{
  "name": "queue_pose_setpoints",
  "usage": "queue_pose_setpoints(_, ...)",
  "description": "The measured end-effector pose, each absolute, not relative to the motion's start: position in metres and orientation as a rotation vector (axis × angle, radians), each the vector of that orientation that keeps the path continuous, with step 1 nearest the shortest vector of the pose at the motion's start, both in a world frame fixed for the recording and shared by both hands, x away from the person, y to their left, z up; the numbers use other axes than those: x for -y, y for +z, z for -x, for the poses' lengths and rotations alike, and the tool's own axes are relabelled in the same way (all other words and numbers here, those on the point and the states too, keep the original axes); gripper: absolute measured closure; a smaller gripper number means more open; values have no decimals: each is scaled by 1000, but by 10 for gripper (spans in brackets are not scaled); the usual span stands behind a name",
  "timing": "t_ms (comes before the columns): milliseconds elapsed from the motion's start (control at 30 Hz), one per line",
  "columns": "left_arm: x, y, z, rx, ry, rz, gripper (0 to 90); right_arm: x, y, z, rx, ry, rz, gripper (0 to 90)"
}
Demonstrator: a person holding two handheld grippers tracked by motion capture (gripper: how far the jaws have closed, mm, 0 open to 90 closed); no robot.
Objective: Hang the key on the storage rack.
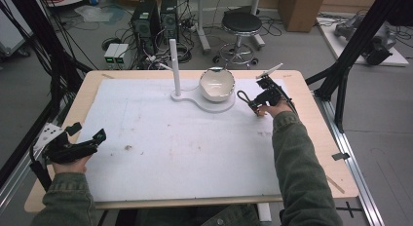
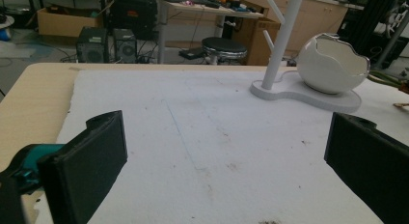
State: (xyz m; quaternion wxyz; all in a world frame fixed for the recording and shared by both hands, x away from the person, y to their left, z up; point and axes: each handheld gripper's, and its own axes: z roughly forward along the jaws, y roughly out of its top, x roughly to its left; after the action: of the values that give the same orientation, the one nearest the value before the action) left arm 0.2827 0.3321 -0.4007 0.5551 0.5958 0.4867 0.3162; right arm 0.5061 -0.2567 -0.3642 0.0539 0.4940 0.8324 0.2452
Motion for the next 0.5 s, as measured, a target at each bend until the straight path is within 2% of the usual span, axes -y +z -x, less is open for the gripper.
queue_pose_setpoints(500,-332,-401,-283,-1147,742,-1403,17,242,-328,-473,-2467,913,-1439,780)
